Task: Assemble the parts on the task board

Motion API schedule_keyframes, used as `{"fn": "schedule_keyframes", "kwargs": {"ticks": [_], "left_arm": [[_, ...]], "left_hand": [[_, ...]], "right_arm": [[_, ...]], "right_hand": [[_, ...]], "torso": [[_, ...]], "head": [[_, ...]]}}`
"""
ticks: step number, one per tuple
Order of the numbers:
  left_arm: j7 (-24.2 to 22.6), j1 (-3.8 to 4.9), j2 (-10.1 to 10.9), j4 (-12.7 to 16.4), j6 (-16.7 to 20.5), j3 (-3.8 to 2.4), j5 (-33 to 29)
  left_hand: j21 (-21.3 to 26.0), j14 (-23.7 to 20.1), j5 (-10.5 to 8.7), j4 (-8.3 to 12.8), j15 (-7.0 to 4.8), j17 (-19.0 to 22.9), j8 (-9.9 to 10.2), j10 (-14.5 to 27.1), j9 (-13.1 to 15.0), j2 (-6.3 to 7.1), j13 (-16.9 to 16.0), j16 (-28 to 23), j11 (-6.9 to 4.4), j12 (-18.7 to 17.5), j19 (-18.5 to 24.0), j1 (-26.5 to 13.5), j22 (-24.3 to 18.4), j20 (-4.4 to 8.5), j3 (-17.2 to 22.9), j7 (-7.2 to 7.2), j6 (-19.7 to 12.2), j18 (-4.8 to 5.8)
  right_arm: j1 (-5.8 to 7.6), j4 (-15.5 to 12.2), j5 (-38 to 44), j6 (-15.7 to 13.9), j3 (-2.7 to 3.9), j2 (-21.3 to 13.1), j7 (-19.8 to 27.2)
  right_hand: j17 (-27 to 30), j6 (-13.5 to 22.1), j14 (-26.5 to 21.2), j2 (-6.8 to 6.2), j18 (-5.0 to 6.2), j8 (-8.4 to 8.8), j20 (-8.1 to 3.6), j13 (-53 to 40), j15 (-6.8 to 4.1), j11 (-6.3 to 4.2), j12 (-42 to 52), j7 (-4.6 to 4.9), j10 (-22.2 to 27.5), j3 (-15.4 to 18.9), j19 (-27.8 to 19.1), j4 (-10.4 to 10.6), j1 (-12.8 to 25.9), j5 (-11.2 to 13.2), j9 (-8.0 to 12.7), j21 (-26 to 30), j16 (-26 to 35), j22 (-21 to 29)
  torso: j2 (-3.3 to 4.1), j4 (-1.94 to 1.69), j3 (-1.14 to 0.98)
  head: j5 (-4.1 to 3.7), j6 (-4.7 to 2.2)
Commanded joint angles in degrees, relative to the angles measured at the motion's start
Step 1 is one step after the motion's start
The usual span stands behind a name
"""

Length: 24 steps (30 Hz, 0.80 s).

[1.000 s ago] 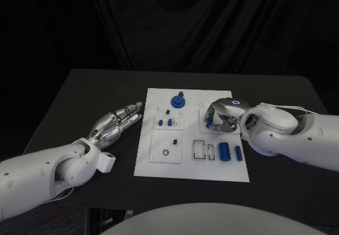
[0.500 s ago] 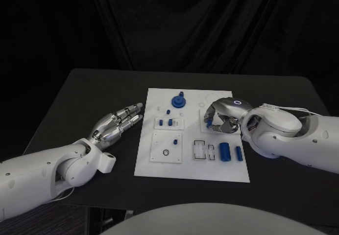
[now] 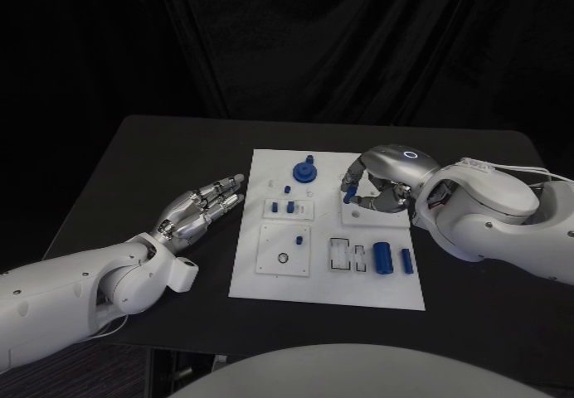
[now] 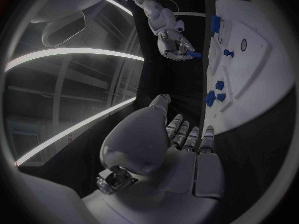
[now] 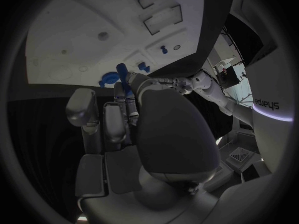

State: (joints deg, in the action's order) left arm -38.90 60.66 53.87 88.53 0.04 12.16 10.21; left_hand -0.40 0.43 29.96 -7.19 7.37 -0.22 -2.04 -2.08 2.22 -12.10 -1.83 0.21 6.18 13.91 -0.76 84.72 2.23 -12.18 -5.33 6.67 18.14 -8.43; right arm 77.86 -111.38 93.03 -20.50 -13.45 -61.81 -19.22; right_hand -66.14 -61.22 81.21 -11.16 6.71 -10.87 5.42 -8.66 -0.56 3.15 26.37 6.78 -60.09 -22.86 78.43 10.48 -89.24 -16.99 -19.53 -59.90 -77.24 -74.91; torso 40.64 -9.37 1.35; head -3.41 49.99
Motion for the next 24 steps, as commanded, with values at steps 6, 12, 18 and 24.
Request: {"fn": "schedule_keyframes", "kwargs": {"ticks": [6, 12, 18, 24], "left_arm": [[-7.8, -0.09, -0.4, -0.1, -0.7, -0.05, -0.2], [-7.7, -0.12, -0.5, -0.3, -0.8, -0.05, -0.2], [-7.8, -0.20, -0.7, -0.5, -1.0, -0.05, -0.2], [-7.7, -0.30, -0.8, -0.6, -1.1, -0.05, -0.2]], "left_hand": [[-0.3, 0.0, 0.17, 0.0, 0.40, 0.0, -0.3, 0.4, 0.1, -0.54, -0.1, 0.2, 0.08, 0.3, -0.1, -0.3, 0.1, -0.46, 0.6, 0.23, 0.3, -0.41], [-0.3, 0.0, 0.14, 0.1, 0.40, 0.0, -0.3, 0.4, 0.1, -0.59, -0.1, 0.2, 0.11, 0.3, -0.1, -0.3, 0.1, -0.48, 0.7, 0.25, 0.2, -0.44], [-0.3, -0.1, 0.02, 0.1, 0.45, 0.0, -0.2, 0.4, 0.0, -0.79, -0.1, 0.2, 0.20, 0.3, -0.2, -0.4, 0.1, -0.60, 1.1, 0.25, 0.0, -0.54], [-0.3, -0.1, -0.11, 0.1, 0.46, 0.0, -0.2, 0.4, 0.0, -0.86, -0.1, 0.2, 0.24, 0.3, -0.2, -0.4, 0.1, -0.65, 1.2, 0.22, -0.1, -0.57]], "right_arm": [[0.78, -3.1, 0.4, 2.2, -0.24, 3.2, 0.7], [-1.11, -2.6, 2.4, 2.7, -0.40, 7.3, 2.7], [-3.89, -0.9, 5.5, 1.4, -0.42, 11.4, 5.5], [-6.31, 1.9, 7.0, 2.1, -0.42, 14.9, 6.8]], "right_hand": [[-0.2, -0.6, 0.3, 0.02, -0.76, -0.34, -0.38, 0.1, -0.49, -0.09, -0.9, -0.28, -1.2, -0.3, 0.4, 0.1, 0.9, 0.6, -0.5, -0.7, 0.3, -7.2], [-0.4, -0.6, 0.4, 0.07, -0.79, -0.33, -0.40, 0.1, -0.51, -0.12, -1.0, -0.30, -1.3, -0.3, 0.4, 0.1, 0.9, 0.8, -0.5, -0.9, 0.2, -7.2], [-0.5, -0.6, 0.5, 0.13, -0.84, -0.29, -0.45, 0.1, -0.58, -0.21, -1.2, -0.32, -1.6, -0.4, 0.6, -0.1, 0.7, 1.0, -0.7, -1.1, 0.2, -7.3], [-0.3, -0.5, 0.5, 0.31, -0.83, -0.19, -0.54, 0.0, -0.69, -0.34, -1.4, -0.33, -2.3, -0.5, 0.6, -0.6, 0.4, 1.3, -0.9, -1.1, 0.3, -7.3]], "torso": [[-0.02, -0.10, 0.14], [-0.05, -0.07, 0.18], [0.10, -0.11, 0.04], [0.00, -0.01, 0.04]], "head": [[0.44, 0.01], [0.79, 0.01], [0.82, 0.01], [0.81, 0.01]]}}
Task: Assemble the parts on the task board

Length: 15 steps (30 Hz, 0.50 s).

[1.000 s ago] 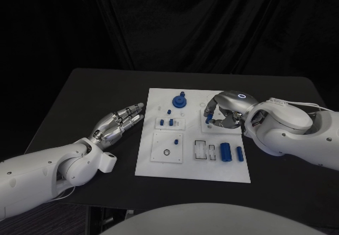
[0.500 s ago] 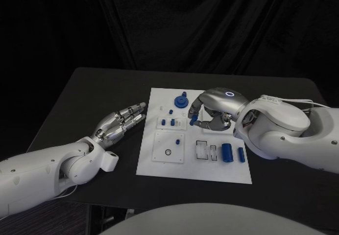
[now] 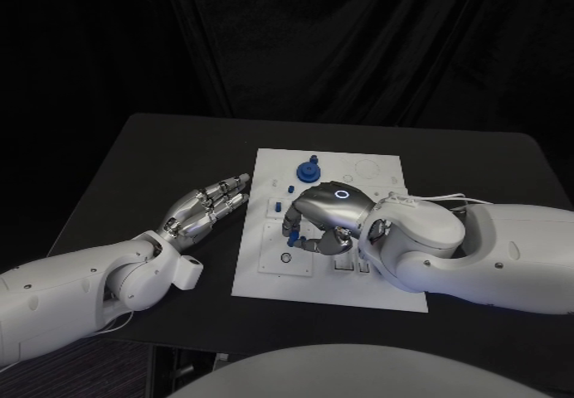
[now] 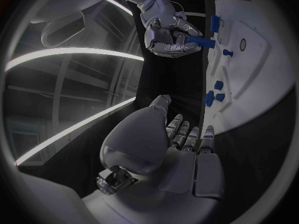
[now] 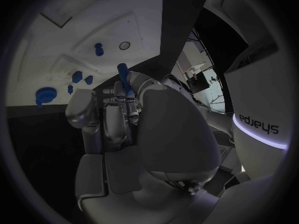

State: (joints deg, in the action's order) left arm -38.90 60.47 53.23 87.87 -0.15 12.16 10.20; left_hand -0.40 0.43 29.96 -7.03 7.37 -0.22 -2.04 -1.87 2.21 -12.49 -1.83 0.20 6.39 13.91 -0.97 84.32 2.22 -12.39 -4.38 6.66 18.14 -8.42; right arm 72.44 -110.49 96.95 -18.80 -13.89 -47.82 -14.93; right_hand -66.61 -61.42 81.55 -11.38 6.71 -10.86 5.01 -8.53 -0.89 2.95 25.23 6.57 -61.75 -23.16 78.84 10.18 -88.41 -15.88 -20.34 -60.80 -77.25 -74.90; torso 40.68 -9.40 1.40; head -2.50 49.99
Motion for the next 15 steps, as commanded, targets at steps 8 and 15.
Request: {"fn": "schedule_keyframes", "kwargs": {"ticks": [8, 15], "left_arm": [[-7.7, -0.32, -0.3, 0.0, -1.0, -0.05, -0.2], [-7.7, -0.54, -0.3, 0.0, -1.1, -0.06, -0.2]], "left_hand": [[-0.3, -0.1, -0.21, 0.0, 0.47, 0.0, -0.2, 0.2, 0.0, -0.52, -0.1, 0.2, 0.05, 0.3, 0.0, -0.1, 0.1, -0.47, 0.4, 0.24, -0.1, -0.61], [-0.3, -0.1, -0.21, 0.0, 0.47, 0.0, -0.2, 0.2, 0.0, -0.52, -0.1, 0.2, 0.05, 0.3, 0.0, -0.1, 0.1, -0.47, 0.4, 0.24, -0.1, -0.61]], "right_arm": [[-2.92, 3.6, 5.0, 0.5, 0.03, 3.2, 3.1], [-3.59, 4.7, 5.3, 0.6, 0.03, 4.0, 3.0]], "right_hand": [[0.2, -0.3, 0.1, 0.55, -0.82, -0.19, -0.18, -0.2, -0.40, -0.18, -0.4, -0.11, -0.9, -0.2, 0.1, -0.6, -0.7, 0.3, -0.3, -0.1, 0.4, -7.3], [0.3, -0.2, 0.1, 0.48, -0.81, -0.12, -0.20, -0.2, -0.40, -0.16, -0.6, -0.09, -0.9, -0.2, 0.1, -0.8, -0.8, 0.4, -0.3, 0.0, 0.4, -7.3]], "torso": [[0.04, 0.01, -0.03], [-0.03, 0.06, 0.03]], "head": [[-0.11, 0.01], [-0.15, 0.01]]}}
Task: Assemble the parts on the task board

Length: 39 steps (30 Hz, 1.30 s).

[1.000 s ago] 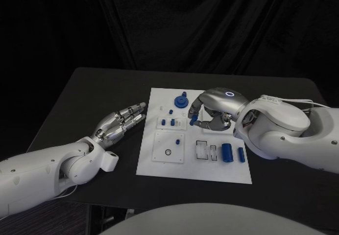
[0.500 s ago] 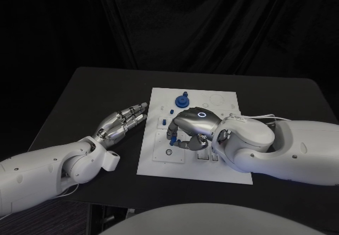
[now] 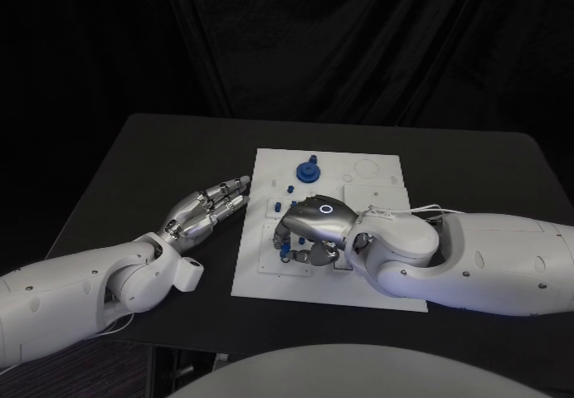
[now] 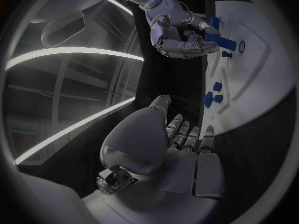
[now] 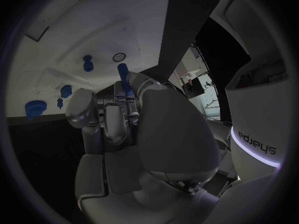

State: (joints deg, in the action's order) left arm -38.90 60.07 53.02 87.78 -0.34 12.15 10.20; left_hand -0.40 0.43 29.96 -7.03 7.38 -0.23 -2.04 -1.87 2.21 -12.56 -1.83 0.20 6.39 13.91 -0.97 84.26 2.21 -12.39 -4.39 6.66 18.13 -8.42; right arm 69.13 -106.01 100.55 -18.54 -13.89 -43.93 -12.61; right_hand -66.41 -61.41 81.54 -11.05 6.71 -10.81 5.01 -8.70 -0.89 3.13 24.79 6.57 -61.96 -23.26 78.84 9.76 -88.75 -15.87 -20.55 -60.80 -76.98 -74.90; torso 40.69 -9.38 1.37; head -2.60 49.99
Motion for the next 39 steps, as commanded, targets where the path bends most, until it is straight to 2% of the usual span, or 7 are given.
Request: {"fn": "schedule_keyframes", "kwargs": {"ticks": [1, 5, 13, 31, 37, 39], "left_arm": [[-7.7, -0.16, -0.1, 0.1, -0.9, -0.05, -0.2], [-7.6, -0.24, -0.1, 0.1, -0.9, -0.05, -0.2], [-7.6, -0.41, -0.1, 0.1, -1.0, -0.05, -0.2], [-7.5, -0.56, -0.1, 0.1, -1.1, -0.05, -0.2], [-7.4, -0.61, -0.1, 0.1, -1.1, -0.05, -0.2], [-7.4, -0.63, -0.1, 0.0, -1.2, -0.05, -0.2]], "left_hand": [[-0.3, -0.1, -0.21, 0.0, 0.46, 0.0, -0.2, 0.2, 0.0, -0.45, -0.1, 0.2, 0.05, 0.3, 0.0, 0.0, 0.1, -0.47, 0.4, 0.24, -0.1, -0.61], [-0.3, -0.1, -0.21, 0.0, 0.46, 0.0, -0.2, 0.2, 0.0, -0.45, -0.1, 0.2, 0.05, 0.3, 0.0, 0.0, 0.1, -0.47, 0.4, 0.24, -0.1, -0.61], [-0.3, -0.1, -0.31, 0.0, 0.47, 0.0, -0.2, 0.3, 0.0, -0.50, -0.1, 0.2, 0.07, 0.3, 0.0, -0.1, 0.1, -0.51, 0.5, 0.27, -0.1, -0.64], [-0.3, -0.1, -0.40, 0.0, 0.49, 0.0, -0.2, 0.3, 0.0, -0.51, -0.1, 0.2, 0.08, 0.3, 0.0, -0.2, 0.1, -0.54, 0.6, 0.30, -0.1, -0.67], [-0.3, -0.1, -0.40, 0.0, 0.49, 0.0, -0.2, 0.3, 0.0, -0.51, -0.1, 0.2, 0.08, 0.3, 0.0, -0.2, 0.1, -0.54, 0.6, 0.30, -0.1, -0.67], [-0.3, -0.1, -0.43, 0.0, 0.51, 0.0, -0.2, 0.3, 0.0, -0.52, -0.1, 0.2, 0.10, 0.3, 0.0, -0.2, 0.1, -0.58, 0.7, 0.33, -0.1, -0.68]], "right_arm": [[-0.37, 0.4, 1.7, 0.4, 0.03, 0.2, 0.7], [-0.79, 0.8, 1.8, 0.4, 0.03, 0.3, 0.6], [-1.42, 1.4, 1.8, 0.9, 0.03, 0.5, 0.3], [-1.65, 1.9, 1.8, 3.0, 0.03, 0.7, -0.8], [-2.03, 2.2, 1.8, 3.2, 0.03, 1.0, -1.0], [-2.21, 2.4, 1.8, 3.2, 0.02, 1.2, -0.9]], "right_hand": [[0.1, -0.2, 0.1, 0.15, -0.81, -0.17, -0.20, 0.0, -0.41, -0.34, -0.1, -0.09, -0.7, -0.1, 0.1, -0.4, -0.4, 0.4, -0.1, 0.0, 0.2, -7.3], [0.0, -0.2, 0.1, 0.15, -0.81, -0.15, -0.21, 0.0, -0.41, -0.34, -0.2, -0.08, -0.8, -0.1, 0.1, -0.4, -0.5, 0.4, -0.1, 0.0, 0.1, -7.3], [0.2, -0.2, 0.0, 0.17, -0.80, -0.12, -0.22, 0.0, -0.42, -0.34, -0.3, -0.07, -0.9, -0.2, 0.0, -0.6, -0.6, 0.5, -0.2, 0.1, 0.2, -7.3], [0.8, -0.1, -0.3, 0.18, -0.63, 0.00, -0.22, 0.0, -0.36, -0.23, -0.7, 0.02, -0.9, -0.3, -0.4, -1.0, -0.8, 0.4, -0.3, 1.1, 0.7, -7.0], [1.4, 0.8, -0.8, 0.09, -0.45, 0.61, -0.04, -0.1, -0.02, 0.22, -1.6, 0.37, -0.1, -0.2, -1.1, -1.4, -0.6, 0.4, -0.4, 2.3, 1.2, -6.7], [1.9, 2.6, -1.3, -0.04, -0.33, 1.80, 0.32, -0.1, 0.51, 0.87, -2.3, 0.95, 1.4, -0.2, -1.6, -1.4, -0.3, 0.7, -0.1, 3.4, 1.6, -6.5]], "torso": [[-0.06, 0.07, 0.05], [0.01, 0.08, -0.04], [0.04, -0.01, 0.04], [0.01, 0.00, 0.03], [0.03, 0.08, 0.02], [0.00, 0.05, 0.03]], "head": [[-0.03, 0.01], [-0.12, 0.01], [-0.20, 0.01], [-0.26, 0.01], [-0.23, 0.01], [-0.25, 0.01]]}}
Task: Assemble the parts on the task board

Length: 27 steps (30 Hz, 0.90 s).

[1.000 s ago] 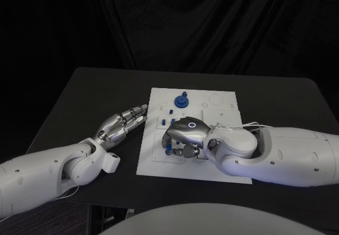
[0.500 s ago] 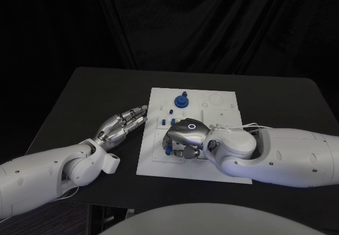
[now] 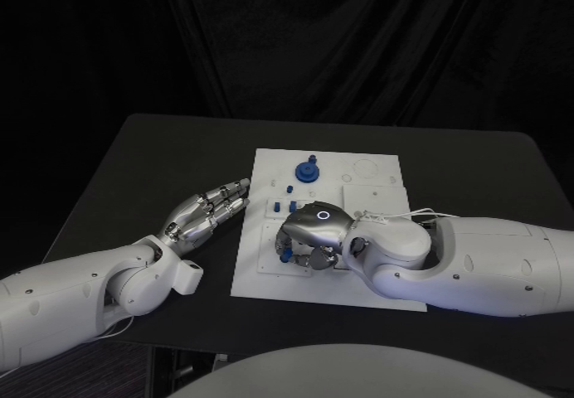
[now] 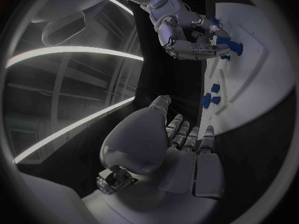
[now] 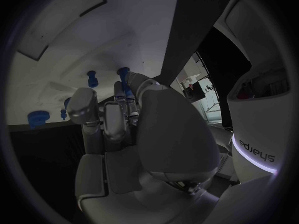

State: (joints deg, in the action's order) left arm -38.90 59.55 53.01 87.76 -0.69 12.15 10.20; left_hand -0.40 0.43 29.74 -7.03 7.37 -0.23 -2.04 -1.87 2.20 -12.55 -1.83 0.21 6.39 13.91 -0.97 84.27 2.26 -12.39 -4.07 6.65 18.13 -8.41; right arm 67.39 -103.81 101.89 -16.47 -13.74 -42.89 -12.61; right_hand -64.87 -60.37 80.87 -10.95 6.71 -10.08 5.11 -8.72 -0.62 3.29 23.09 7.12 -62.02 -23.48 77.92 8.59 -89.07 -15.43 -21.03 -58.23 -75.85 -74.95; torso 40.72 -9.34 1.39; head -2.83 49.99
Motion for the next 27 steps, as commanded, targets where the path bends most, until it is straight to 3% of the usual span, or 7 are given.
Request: {"fn": "schedule_keyframes", "kwargs": {"ticks": [1, 13, 14, 15, 18, 24, 27], "left_arm": [[-7.4, -0.13, -0.1, 0.1, -0.8, -0.05, -0.2], [-7.2, -0.25, -0.2, -0.1, -1.0, -0.05, -0.2], [-7.2, -0.26, -0.2, -0.1, -1.0, -0.05, -0.2], [-7.2, -0.27, -0.2, -0.1, -1.0, -0.05, -0.2], [-7.2, -0.30, -0.2, -0.1, -1.0, -0.05, -0.2], [-7.2, -0.34, 0.1, 0.0, -0.9, -0.05, -0.2], [-7.2, -0.36, 0.2, 0.0, -0.8, -0.05, -0.2]], "left_hand": [[-0.3, -0.1, -0.22, 0.0, 0.51, 0.0, -0.2, 0.3, 0.0, -0.52, -0.1, 0.2, 0.10, 0.3, 0.0, -0.2, 0.1, -0.58, 0.4, 0.33, -0.1, -0.69], [-0.3, -0.1, -0.24, 0.0, 0.53, 0.0, -0.2, 0.3, 0.0, -0.54, -0.1, 0.2, 0.13, 0.3, 0.0, -0.3, 0.1, -0.63, 0.4, 0.37, -0.1, -0.70], [-0.3, -0.1, -0.24, 0.0, 0.53, 0.0, -0.2, 0.3, 0.0, -0.54, -0.1, 0.2, 0.13, 0.3, 0.0, -0.3, 0.1, -0.63, 0.4, 0.37, -0.1, -0.70], [-0.3, -0.1, -0.24, 0.0, 0.53, 0.0, -0.2, 0.3, 0.0, -0.54, -0.1, 0.2, 0.13, 0.3, 0.0, -0.3, 0.1, -0.63, 0.4, 0.37, -0.1, -0.70], [-0.3, -0.1, -0.24, 0.0, 0.53, 0.0, -0.2, 0.3, 0.0, -0.54, -0.1, 0.2, 0.13, 0.3, 0.0, -0.3, 0.1, -0.63, 0.4, 0.37, -0.1, -0.70], [-0.3, -0.1, -0.24, 0.0, 0.53, 0.0, -0.2, 0.3, 0.0, -0.54, -0.1, 0.2, 0.13, 0.3, 0.0, -0.3, 0.1, -0.63, 0.4, 0.37, -0.1, -0.70], [-0.3, -0.1, -0.25, 0.0, 0.55, 0.0, -0.2, 0.3, 0.1, -0.57, -0.1, 0.2, 0.22, 0.4, 0.0, -0.4, 0.1, -0.71, 0.6, 0.45, 0.1, -0.76]], "right_arm": [[-0.54, 0.3, 0.5, 1.1, -0.13, 0.2, -0.8], [-1.04, 0.9, 0.5, 0.2, -0.13, 0.7, 0.5], [-1.05, 1.0, 0.5, 0.2, -0.13, 0.7, 0.6], [-1.06, 1.0, 0.5, 0.2, -0.13, 0.6, 0.7], [-1.08, 0.7, 0.5, 0.0, -0.13, 0.3, 0.7], [-0.98, -0.8, 0.5, -2.9, 0.16, -1.8, 1.1], [-0.13, -2.2, 0.5, -5.9, 0.54, -3.8, 1.5]], "right_hand": [[0.5, 2.6, -0.7, -0.22, -0.34, 1.67, 0.36, -0.1, 0.44, 0.94, -0.8, 0.64, 2.0, 0.0, -0.8, -0.2, 0.2, 0.5, 0.6, 0.9, 0.6, -6.4], [3.5, 10.2, -3.7, -1.15, 0.67, 6.24, 2.86, -1.9, 3.21, 3.80, -0.5, -0.63, 14.2, 3.4, -4.1, 1.3, 3.3, 7.2, 3.2, 7.2, 2.4, -4.9], [3.6, 10.6, -3.8, -1.24, 0.69, 6.35, 2.93, -1.9, 3.18, 3.86, -0.5, -0.75, 14.7, 3.7, -4.2, 1.4, 3.4, 7.5, 3.4, 7.4, 2.5, -4.8], [4.1, 13.7, -4.3, -1.37, 0.82, 6.30, 3.13, -1.8, 3.15, 4.09, -0.9, -1.69, 17.5, 4.9, -4.6, 1.8, 3.7, 8.2, 4.3, 8.2, 2.8, -4.6], [4.8, 16.3, -5.1, -1.09, 1.12, 6.36, 3.32, -2.3, 3.14, 4.56, 0.7, -2.79, 22.0, 8.6, -5.2, 3.2, 2.7, 9.3, 6.2, 9.8, 3.0, -4.4], [5.2, 16.8, -5.6, -1.83, 1.20, 6.16, 3.32, -2.8, 3.16, 4.82, 3.0, -2.96, 25.3, 11.0, -5.5, 5.9, 1.7, 10.7, 7.7, 10.7, 3.1, -4.3], [5.6, 17.9, -5.9, -2.49, 1.25, 6.29, 3.25, -3.0, 3.13, 4.96, 4.5, -3.23, 27.4, 11.8, -5.7, 7.8, 0.5, 11.0, 8.8, 11.4, 3.2, -4.2]], "torso": [[-0.02, 0.00, 0.00], [-0.07, -0.01, -0.01], [-0.07, 0.00, 0.00], [-0.06, 0.01, -0.02], [-0.04, 0.01, -0.03], [-0.07, -0.05, 0.01], [-0.04, -0.02, 0.01]], "head": [[-0.02, 0.01], [-0.12, 0.01], [-0.14, 0.01], [-0.16, 0.01], [-0.18, 0.01], [-0.05, 0.01], [-0.10, 0.01]]}}
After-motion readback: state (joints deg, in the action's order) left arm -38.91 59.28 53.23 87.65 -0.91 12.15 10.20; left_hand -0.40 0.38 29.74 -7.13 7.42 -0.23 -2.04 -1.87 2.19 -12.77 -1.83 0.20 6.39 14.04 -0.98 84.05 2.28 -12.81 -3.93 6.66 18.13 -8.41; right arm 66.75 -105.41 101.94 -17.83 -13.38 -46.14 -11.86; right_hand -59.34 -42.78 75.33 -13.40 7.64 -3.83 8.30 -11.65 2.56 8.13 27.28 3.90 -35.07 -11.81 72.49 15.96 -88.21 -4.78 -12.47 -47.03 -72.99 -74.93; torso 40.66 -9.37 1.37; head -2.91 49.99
